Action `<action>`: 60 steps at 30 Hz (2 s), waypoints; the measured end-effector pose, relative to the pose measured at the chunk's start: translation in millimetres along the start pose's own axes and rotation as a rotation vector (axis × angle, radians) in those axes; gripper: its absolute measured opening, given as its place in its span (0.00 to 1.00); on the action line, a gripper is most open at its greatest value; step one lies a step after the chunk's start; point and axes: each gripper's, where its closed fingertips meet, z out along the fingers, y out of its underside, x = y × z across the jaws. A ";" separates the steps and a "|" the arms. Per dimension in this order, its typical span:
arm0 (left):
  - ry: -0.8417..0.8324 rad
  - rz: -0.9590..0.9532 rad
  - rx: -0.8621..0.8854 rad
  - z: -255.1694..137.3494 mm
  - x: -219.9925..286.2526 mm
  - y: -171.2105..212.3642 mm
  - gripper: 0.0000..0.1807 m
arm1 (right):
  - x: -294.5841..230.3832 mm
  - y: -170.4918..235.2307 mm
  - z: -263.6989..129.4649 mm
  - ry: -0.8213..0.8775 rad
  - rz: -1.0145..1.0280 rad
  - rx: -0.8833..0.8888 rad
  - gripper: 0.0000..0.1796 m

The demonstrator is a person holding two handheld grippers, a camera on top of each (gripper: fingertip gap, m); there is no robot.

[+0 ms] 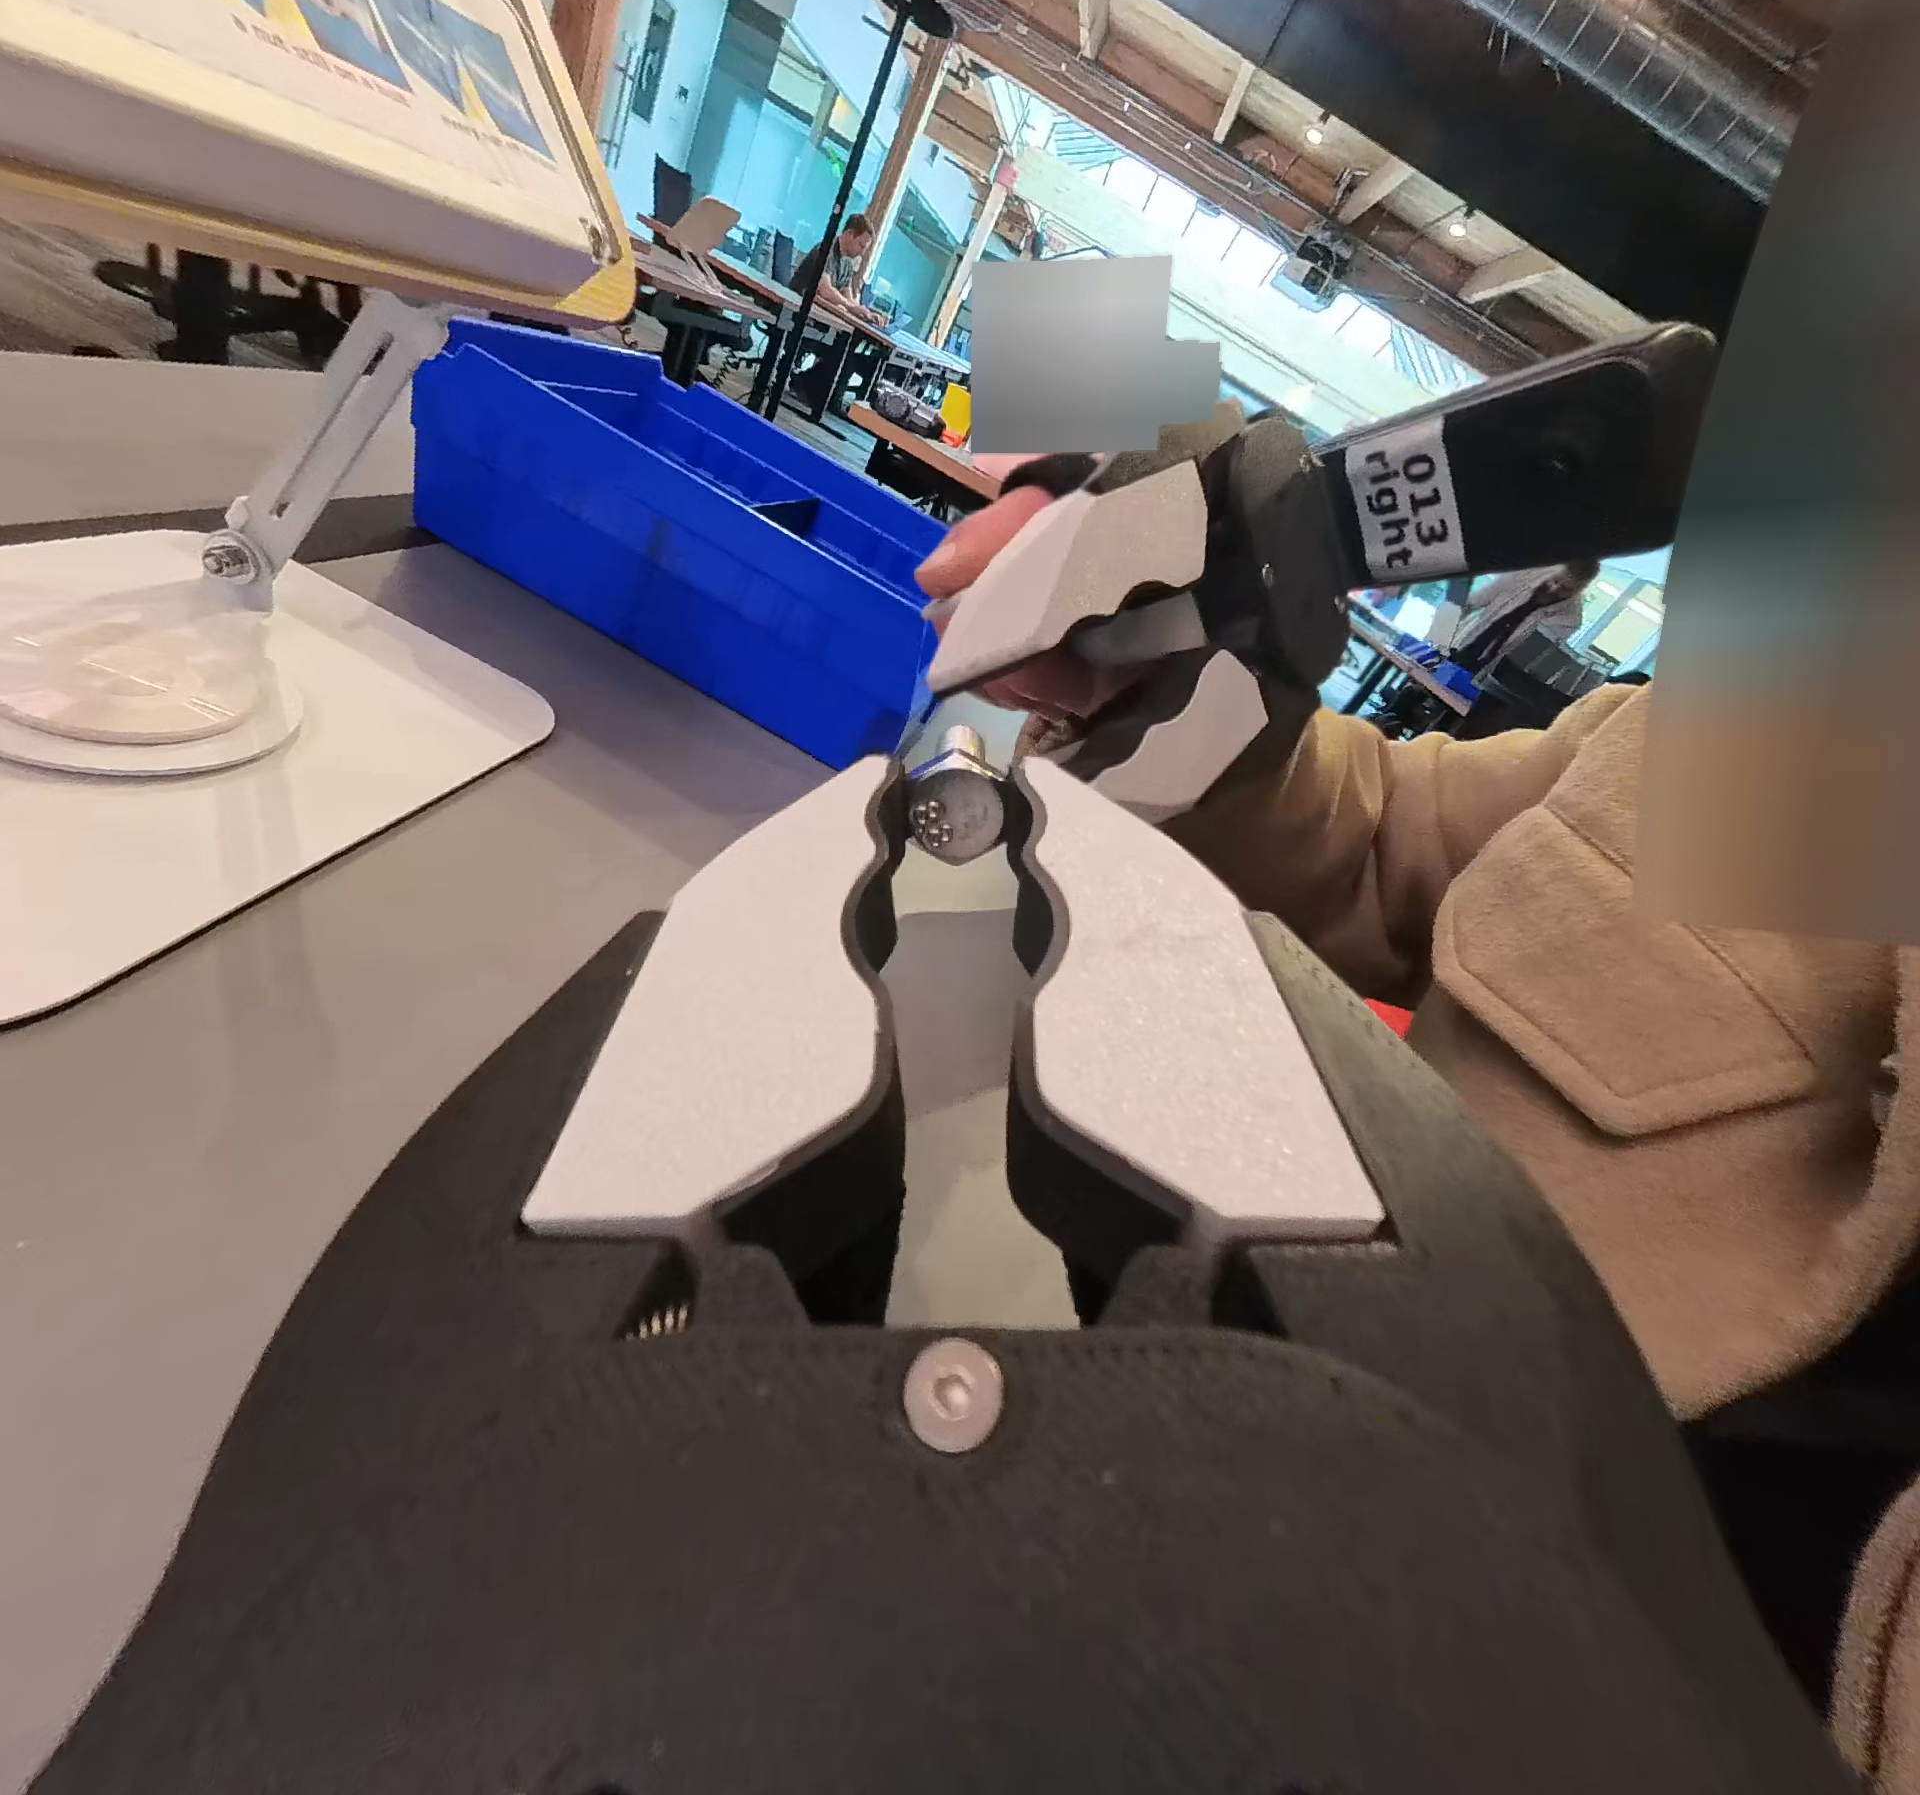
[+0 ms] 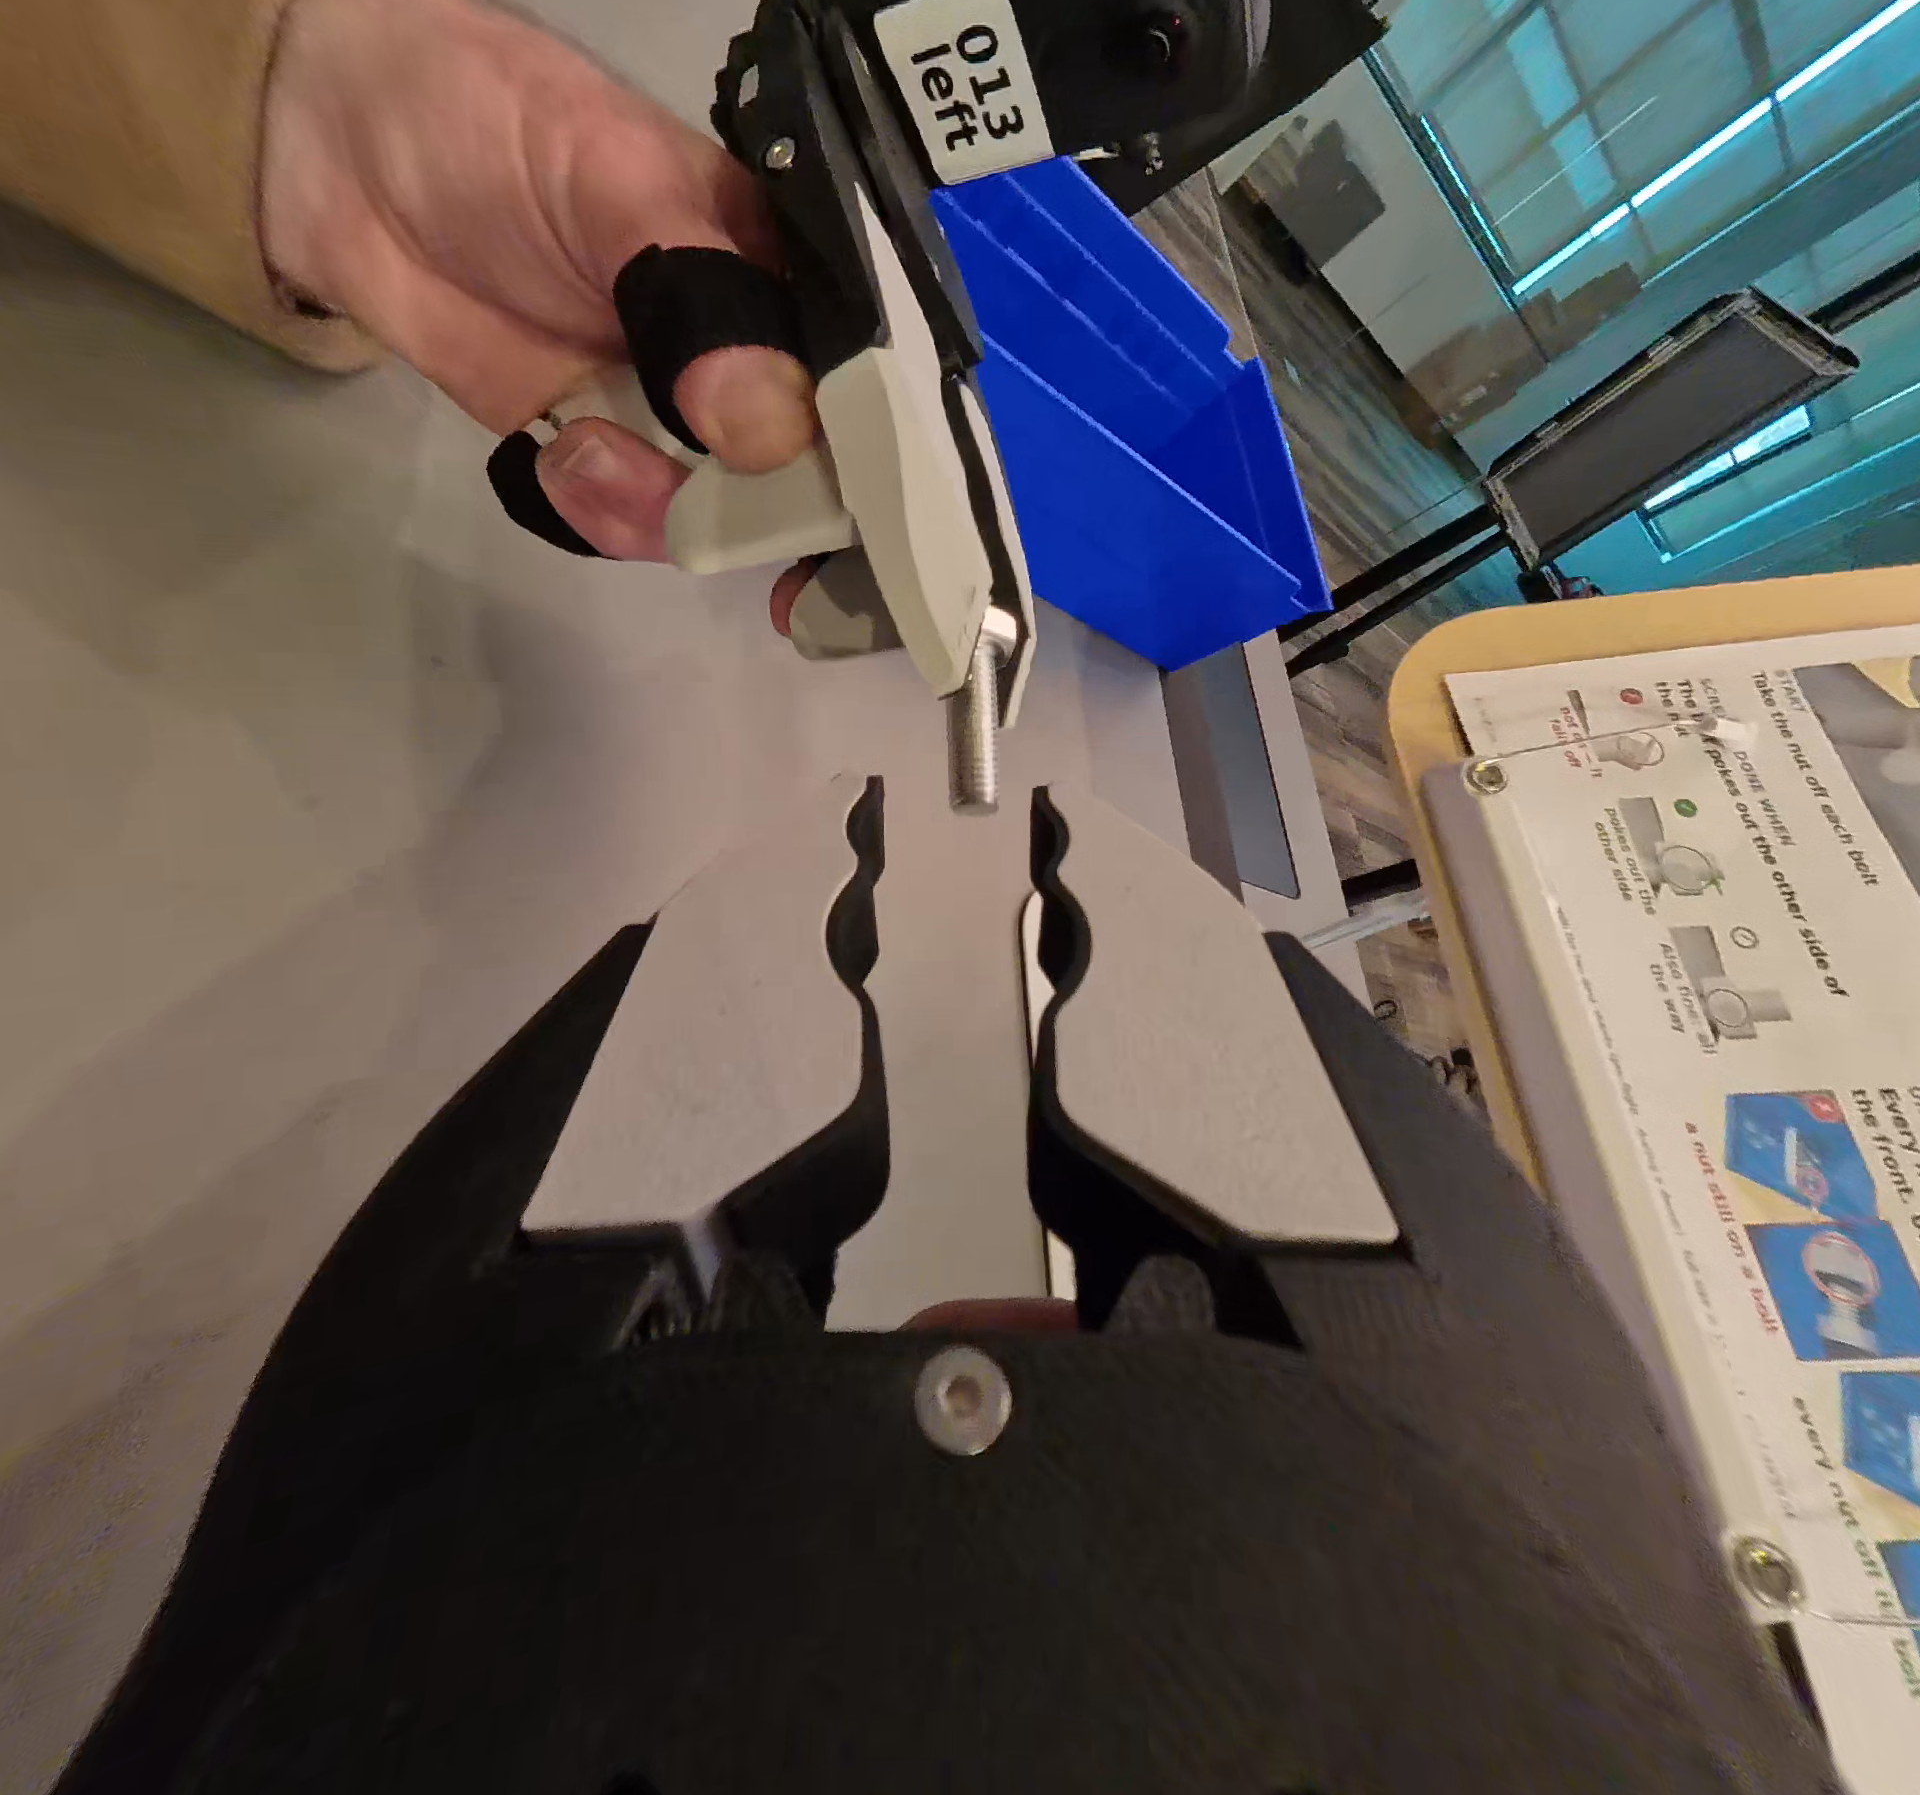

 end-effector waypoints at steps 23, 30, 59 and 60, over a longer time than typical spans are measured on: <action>0.002 -0.002 -0.022 10.1 5.2 6.5 0.10 | -4.3 -0.3 7.9 0.052 -0.013 -0.010 0.05; -0.004 0.000 -0.034 11.5 4.5 9.4 0.10 | -6.4 4.5 9.9 0.049 -0.024 -0.041 0.05; 0.016 0.100 0.102 -14.5 8.2 -19.0 0.00 | 39.5 -2.5 -26.7 0.189 -0.014 -0.004 0.05; 0.013 0.104 0.100 -14.0 8.2 -18.8 0.00 | 49.0 -2.4 -35.0 0.211 0.001 0.004 0.05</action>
